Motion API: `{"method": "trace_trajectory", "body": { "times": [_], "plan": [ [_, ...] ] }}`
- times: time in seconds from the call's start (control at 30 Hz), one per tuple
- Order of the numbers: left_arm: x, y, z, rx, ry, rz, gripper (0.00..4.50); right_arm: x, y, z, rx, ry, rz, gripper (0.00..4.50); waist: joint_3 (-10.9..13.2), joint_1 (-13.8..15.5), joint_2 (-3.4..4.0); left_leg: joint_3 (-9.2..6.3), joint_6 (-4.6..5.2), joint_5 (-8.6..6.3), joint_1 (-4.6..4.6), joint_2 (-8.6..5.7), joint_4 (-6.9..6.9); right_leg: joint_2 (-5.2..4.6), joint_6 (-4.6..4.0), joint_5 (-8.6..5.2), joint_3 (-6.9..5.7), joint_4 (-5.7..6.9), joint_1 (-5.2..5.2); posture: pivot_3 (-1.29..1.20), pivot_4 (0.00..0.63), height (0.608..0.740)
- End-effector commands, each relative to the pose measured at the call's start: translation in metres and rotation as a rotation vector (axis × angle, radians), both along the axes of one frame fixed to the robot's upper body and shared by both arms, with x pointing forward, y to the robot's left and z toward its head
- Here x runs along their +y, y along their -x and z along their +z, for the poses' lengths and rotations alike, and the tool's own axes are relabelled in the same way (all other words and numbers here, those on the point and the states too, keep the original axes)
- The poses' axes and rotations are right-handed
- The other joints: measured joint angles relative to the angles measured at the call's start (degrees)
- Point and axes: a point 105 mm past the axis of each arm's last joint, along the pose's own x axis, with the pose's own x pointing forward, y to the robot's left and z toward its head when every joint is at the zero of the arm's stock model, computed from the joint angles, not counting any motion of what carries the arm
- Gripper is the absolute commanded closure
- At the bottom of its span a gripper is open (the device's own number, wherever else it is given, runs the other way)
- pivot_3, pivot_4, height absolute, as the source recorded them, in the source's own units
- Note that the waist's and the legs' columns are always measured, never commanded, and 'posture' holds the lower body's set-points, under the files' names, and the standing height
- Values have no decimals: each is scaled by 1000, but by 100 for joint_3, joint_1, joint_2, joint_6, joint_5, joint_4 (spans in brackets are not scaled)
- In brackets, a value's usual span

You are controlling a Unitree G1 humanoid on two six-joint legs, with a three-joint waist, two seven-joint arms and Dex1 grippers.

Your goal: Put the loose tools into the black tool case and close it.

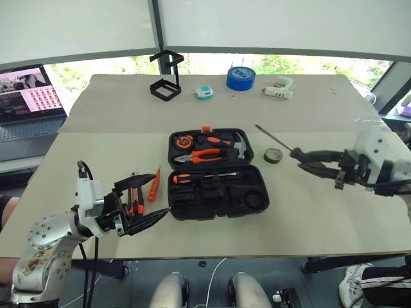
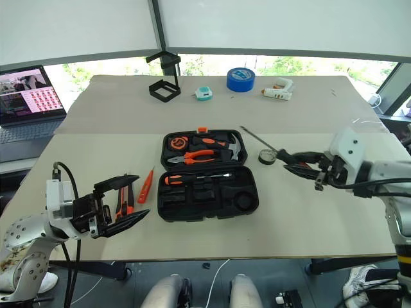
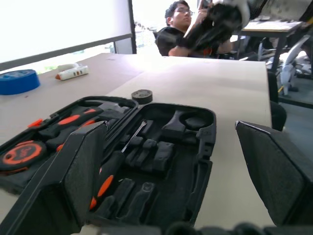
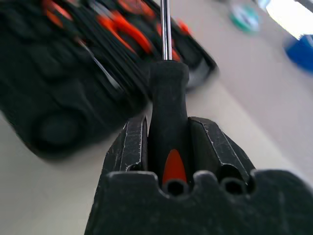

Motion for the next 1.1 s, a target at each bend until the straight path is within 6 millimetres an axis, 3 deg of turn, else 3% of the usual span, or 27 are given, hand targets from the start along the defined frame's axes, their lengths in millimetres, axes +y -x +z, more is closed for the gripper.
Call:
{"method": "trace_trajectory", "body": {
  "times": [0.03,0.17,0.27,0.6,0.83,0.97,1.03,1.1],
  "plan": [
    [10,3,0,-21,-11,77,0,35,-10,-14,51,143,140,3544,7,16,-11,3,-2,1,-2,6,0,3,-5,2,0,-1,-4,0,150,740],
    [20,6,-9,15,-1,144,0,75,-38,-33,43,316,237,3544,11,41,-17,22,-10,5,-20,17,1,5,-23,13,6,3,-40,0,150,740],
    [21,6,-10,20,-7,158,0,89,-50,-46,70,401,261,3544,12,100,-18,24,-19,11,-55,18,2,8,-26,16,5,15,-80,0,150,740],
    [21,8,-11,12,-6,180,0,87,-55,-61,115,521,314,3544,12,102,-17,31,-22,9,-65,28,1,10,-34,21,0,11,-88,0,150,740],
    [15,6,-8,6,-2,176,0,99,-56,-63,148,444,285,3544,12,60,-17,31,-24,8,-64,33,0,15,-37,23,0,12,-89,0,150,740],
    [12,5,-7,3,1,167,0,96,-57,-67,139,471,280,3544,12,38,-16,31,-26,7,-62,38,0,21,-40,25,0,13,-89,0,150,740],
    [11,4,-7,4,2,165,0,94,-57,-65,114,475,291,2535,12,37,-16,31,-27,7,-62,39,-1,22,-40,25,0,13,-90,0,150,740],
    [11,5,-6,4,3,164,0,95,-56,-55,77,450,321,1978,12,37,-16,31,-27,7,-62,39,-1,22,-40,25,0,13,-90,0,150,740]
  ]
}}
